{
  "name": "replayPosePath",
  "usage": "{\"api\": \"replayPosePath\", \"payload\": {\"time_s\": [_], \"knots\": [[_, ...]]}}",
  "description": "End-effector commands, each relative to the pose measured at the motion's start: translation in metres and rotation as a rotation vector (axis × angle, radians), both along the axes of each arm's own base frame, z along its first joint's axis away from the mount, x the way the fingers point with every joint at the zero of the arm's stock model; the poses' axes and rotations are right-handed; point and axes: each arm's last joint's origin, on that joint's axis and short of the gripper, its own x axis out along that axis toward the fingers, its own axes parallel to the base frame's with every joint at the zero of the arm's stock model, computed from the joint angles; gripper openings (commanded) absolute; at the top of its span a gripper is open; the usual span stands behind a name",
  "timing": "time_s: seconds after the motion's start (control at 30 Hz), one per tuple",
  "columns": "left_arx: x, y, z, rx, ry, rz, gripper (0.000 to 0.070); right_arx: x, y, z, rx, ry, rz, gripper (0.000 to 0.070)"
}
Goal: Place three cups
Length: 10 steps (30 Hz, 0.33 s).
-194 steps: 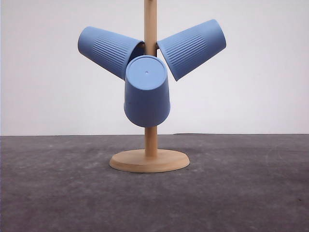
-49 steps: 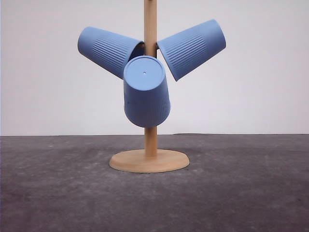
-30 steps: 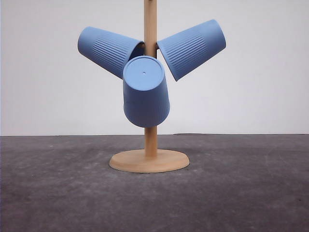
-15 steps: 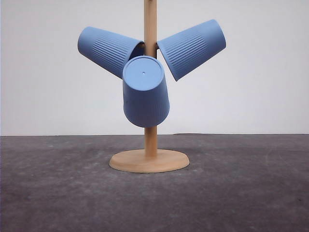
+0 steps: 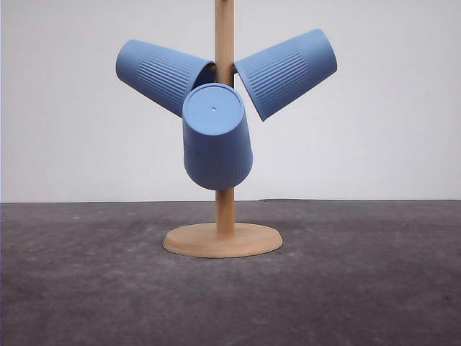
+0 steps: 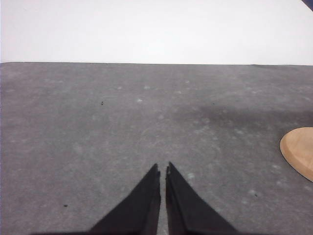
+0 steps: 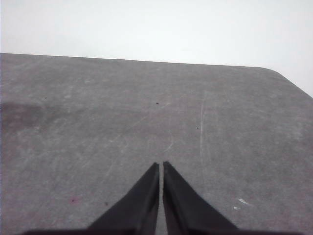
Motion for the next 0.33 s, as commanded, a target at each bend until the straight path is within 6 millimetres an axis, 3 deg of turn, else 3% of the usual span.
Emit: {"api": "replayPosePath", "payload": {"time_s": [0.0,0.3], "knots": [[0.0008,0.0000,-0.0033,-0.001,0.000,-0.001,0.0000,0.0001,-0.0001,0.0008,0.011,-0.011,-0.004,0.0009],[0.0008,0.0000,-0.0033,-0.001,0.000,-0.001,0.0000,0.0001,-0.0001,0.0007,0.010,-0.011,-0.004,0.0009]]}}
